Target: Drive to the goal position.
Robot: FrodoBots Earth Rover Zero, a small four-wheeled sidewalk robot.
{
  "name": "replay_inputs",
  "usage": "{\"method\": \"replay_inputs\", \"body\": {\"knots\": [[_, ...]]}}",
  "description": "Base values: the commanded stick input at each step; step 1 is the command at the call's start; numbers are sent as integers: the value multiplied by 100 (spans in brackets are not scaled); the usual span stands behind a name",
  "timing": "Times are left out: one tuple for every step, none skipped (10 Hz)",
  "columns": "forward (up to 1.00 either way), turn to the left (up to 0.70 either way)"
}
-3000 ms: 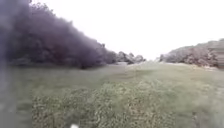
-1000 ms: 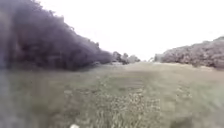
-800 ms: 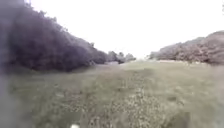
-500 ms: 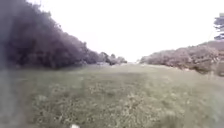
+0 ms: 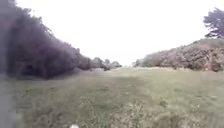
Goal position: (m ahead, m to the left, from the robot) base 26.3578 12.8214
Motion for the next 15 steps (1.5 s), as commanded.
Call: {"method": "replay_inputs", "body": {"knots": [[85,11],[85,0],[85,0],[85,0],[85,0],[85,0],[85,0],[85,0],[85,0],[85,0],[85,0],[85,0],[85,0],[85,0],[85,0]]}}
